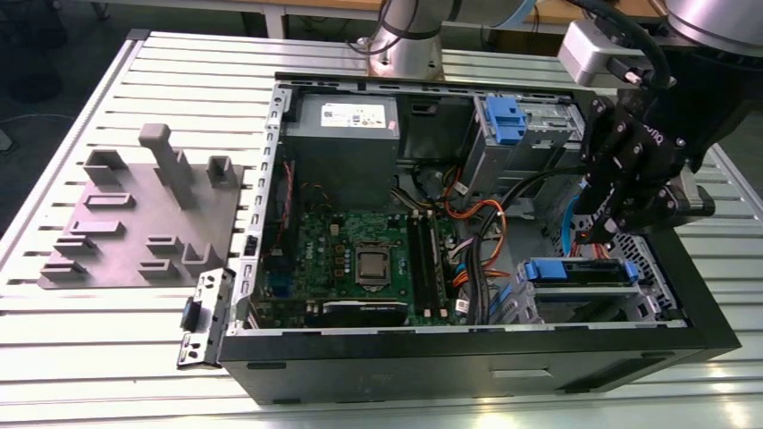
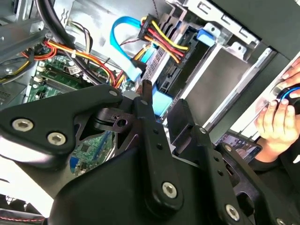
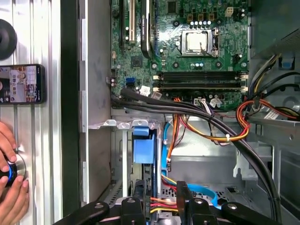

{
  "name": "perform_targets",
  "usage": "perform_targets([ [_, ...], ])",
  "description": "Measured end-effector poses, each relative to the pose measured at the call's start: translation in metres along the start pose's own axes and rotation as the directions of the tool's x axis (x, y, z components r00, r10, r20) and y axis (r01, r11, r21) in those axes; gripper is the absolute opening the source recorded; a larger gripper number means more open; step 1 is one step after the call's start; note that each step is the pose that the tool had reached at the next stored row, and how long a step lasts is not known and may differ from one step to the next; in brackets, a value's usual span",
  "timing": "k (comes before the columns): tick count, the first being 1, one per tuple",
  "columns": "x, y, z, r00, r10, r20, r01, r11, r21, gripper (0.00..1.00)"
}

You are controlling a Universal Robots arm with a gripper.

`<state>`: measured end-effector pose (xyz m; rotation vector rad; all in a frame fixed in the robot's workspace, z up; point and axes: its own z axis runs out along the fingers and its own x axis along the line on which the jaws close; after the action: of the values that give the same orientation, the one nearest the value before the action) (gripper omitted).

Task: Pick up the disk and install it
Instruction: 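Insert the first disk wire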

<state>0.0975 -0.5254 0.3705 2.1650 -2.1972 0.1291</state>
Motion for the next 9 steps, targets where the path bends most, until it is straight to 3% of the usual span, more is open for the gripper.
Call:
perform_targets([
  [5, 0.0001, 0.0089, -0.0002, 1.0000, 0.000, 0.0000, 0.000, 1.0000, 0.0000, 0.40],
  [9, -0.0003, 0.0111, -0.0002, 1.0000, 0.000, 0.0001, 0.000, 1.0000, 0.0000, 0.40],
])
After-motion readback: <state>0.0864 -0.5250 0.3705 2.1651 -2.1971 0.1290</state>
